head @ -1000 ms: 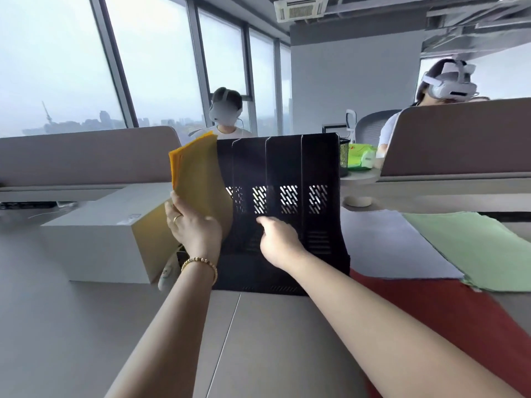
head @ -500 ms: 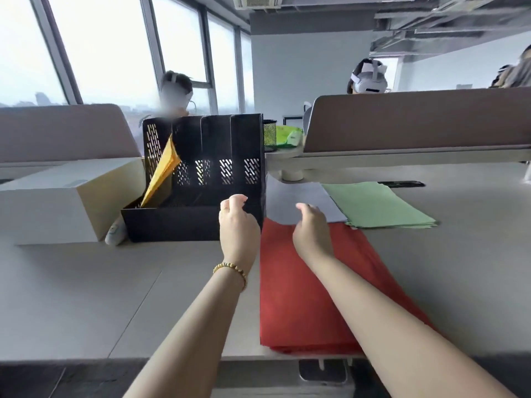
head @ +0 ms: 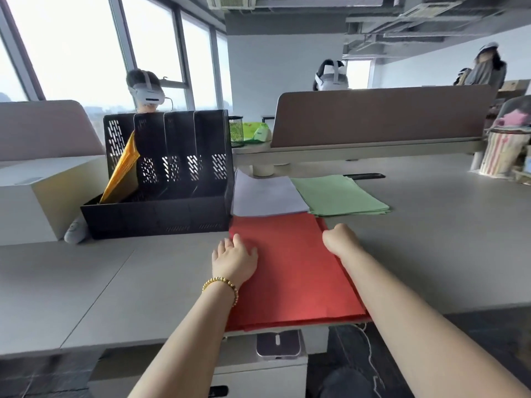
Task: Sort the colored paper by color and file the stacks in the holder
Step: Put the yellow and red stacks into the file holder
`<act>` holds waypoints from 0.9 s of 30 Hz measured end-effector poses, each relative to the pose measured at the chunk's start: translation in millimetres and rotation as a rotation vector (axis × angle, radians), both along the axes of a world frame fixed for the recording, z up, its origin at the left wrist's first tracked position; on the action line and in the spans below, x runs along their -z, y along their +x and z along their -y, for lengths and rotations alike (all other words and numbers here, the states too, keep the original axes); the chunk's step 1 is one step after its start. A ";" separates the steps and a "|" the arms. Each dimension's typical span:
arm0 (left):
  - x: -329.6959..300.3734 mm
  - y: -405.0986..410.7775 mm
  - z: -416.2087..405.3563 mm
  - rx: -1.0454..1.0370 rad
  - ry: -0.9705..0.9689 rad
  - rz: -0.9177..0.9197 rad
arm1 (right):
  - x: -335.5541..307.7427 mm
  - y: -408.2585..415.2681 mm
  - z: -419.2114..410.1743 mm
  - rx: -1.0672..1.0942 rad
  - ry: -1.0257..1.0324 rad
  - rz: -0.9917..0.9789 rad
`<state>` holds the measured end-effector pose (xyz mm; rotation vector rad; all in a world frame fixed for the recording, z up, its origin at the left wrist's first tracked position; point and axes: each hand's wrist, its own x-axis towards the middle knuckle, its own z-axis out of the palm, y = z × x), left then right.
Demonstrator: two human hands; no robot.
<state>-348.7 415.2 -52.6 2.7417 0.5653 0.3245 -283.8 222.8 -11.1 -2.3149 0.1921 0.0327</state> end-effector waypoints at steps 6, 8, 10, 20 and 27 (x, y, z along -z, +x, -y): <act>-3.3 -5.5 2.0 0.074 0.054 -0.103 | -10.2 8.4 8.5 -0.057 0.247 -0.107; -4.6 -7.3 2.9 0.080 0.057 -0.108 | -9.6 7.3 9.9 -0.072 0.241 -0.163; -4.9 -8.8 4.2 0.082 0.057 -0.114 | -5.3 6.9 12.5 -0.060 0.193 -0.169; -4.6 -11.9 2.7 0.116 0.013 -0.062 | 22.0 23.9 20.8 -0.146 0.564 -0.297; -13.7 -12.4 -4.1 0.117 -0.414 0.213 | 7.6 -6.9 18.7 -0.288 0.746 -0.011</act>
